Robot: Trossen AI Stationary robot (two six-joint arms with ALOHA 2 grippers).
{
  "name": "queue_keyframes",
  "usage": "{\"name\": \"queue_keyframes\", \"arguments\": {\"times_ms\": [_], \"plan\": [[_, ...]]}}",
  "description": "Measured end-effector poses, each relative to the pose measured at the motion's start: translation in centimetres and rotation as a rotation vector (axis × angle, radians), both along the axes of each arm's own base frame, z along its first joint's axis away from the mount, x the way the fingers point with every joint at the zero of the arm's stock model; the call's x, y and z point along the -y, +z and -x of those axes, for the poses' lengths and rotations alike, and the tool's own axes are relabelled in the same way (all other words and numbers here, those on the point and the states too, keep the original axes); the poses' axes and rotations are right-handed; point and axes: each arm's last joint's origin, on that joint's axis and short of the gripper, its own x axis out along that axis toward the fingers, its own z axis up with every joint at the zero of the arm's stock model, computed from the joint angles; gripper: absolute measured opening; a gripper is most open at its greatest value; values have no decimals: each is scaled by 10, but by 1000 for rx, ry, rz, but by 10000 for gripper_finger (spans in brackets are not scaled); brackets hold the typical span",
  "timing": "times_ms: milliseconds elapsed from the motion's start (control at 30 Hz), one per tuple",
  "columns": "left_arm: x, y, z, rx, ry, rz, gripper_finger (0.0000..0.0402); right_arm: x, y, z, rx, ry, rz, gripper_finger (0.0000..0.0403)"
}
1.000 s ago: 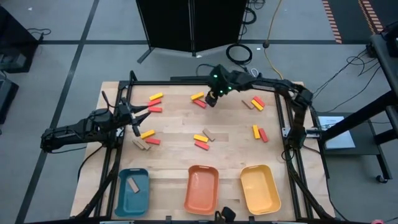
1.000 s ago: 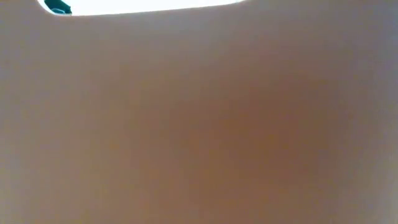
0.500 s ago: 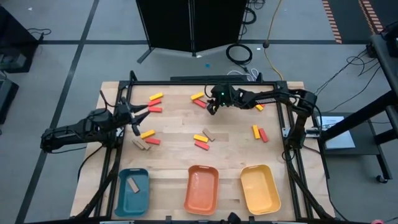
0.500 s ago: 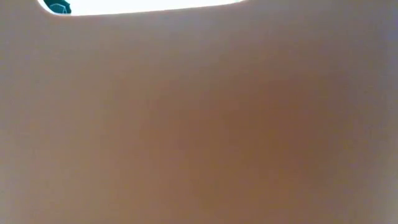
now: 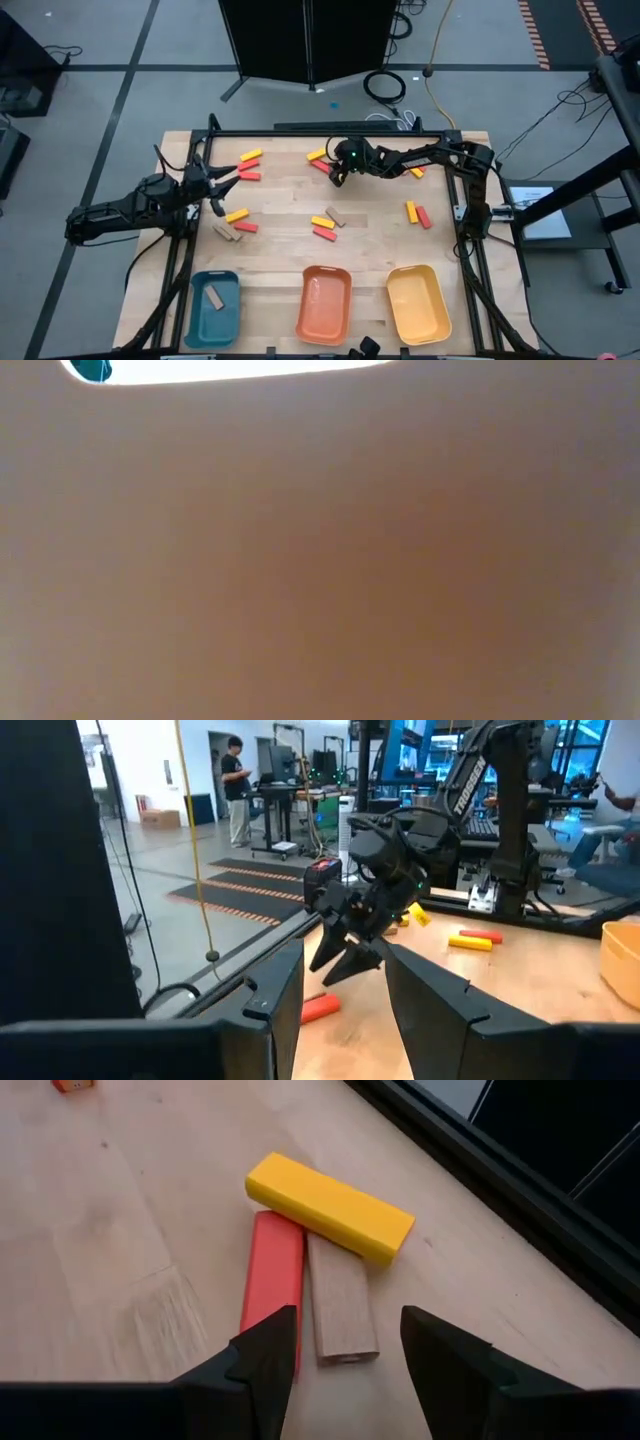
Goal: Sort blocks
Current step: Put the top right brown block into the blue bin
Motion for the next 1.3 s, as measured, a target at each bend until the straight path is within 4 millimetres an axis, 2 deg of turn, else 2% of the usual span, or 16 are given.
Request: {"name": "queue_keyframes", "arguments": {"times_ms": [300, 700, 800, 900, 1133, 1300], "plan": [[0, 1, 0, 4, 0, -5, 141, 2, 0, 1, -18, 18, 26, 176], [0, 10, 1, 96, 2, -46, 141, 1, -2, 2, -74, 63, 59, 176], [0, 11, 1, 95, 3, -59, 141, -2, 11, 7, -134, 52, 6, 176], [0, 11, 1, 85, 4, -70, 141, -5, 37, 12, -190, 23, -60, 176], [0, 10, 1, 75, 4, -86, 141, -14, 84, 43, -401, -65, -250, 176], [0, 10, 0, 67, 4, -86, 141, -3, 95, 73, -524, -201, -253, 176]]}}
